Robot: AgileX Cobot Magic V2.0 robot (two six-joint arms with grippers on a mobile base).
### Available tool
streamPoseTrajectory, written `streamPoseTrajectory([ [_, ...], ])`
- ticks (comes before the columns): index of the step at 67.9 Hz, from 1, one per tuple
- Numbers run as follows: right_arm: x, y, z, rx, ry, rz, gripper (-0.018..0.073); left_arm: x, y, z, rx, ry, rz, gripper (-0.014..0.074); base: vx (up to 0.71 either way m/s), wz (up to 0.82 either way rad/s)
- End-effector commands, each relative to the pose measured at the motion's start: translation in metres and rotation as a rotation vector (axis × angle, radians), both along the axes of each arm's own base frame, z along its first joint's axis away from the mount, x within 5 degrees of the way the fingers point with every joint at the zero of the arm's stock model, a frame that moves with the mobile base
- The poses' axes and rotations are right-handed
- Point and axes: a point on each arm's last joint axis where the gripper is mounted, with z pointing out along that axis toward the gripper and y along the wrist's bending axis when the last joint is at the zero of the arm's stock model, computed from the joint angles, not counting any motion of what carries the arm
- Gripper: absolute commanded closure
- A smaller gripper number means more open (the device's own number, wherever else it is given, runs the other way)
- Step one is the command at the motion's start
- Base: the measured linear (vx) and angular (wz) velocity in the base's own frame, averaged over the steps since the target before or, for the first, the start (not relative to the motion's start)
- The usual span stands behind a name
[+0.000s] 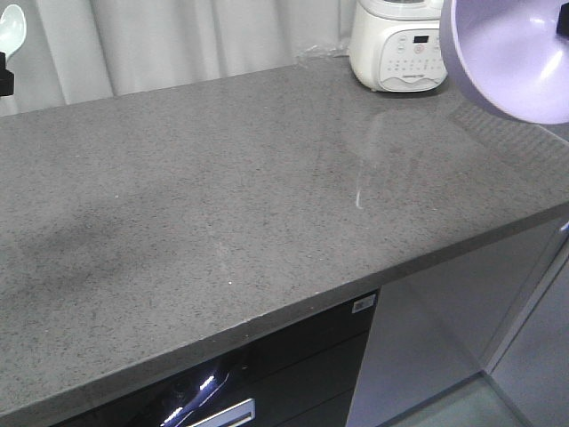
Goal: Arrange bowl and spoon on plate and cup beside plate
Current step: 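Turn the base away from the counter holding spoon and bowl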
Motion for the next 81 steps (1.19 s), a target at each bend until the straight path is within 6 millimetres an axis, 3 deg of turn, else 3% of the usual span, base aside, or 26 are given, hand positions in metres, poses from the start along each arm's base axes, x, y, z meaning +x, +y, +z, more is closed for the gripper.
streamPoseTrajectory([
  [1,-0.007,0.0007,0.0187,0.031,-0.097,-0.024,0.0562,-0.0068,-0.0011,0.0197,-0.027,-0.104,0.017,0.0604,-0.02,-0.18],
  [81,-0.007,0.0007,0.0187,0.031,-0.097,-0.024,0.0562,-0.0068,-0.0011,0.0197,-0.027,-0.104,0.017,0.0604,-0.02,-0.21],
])
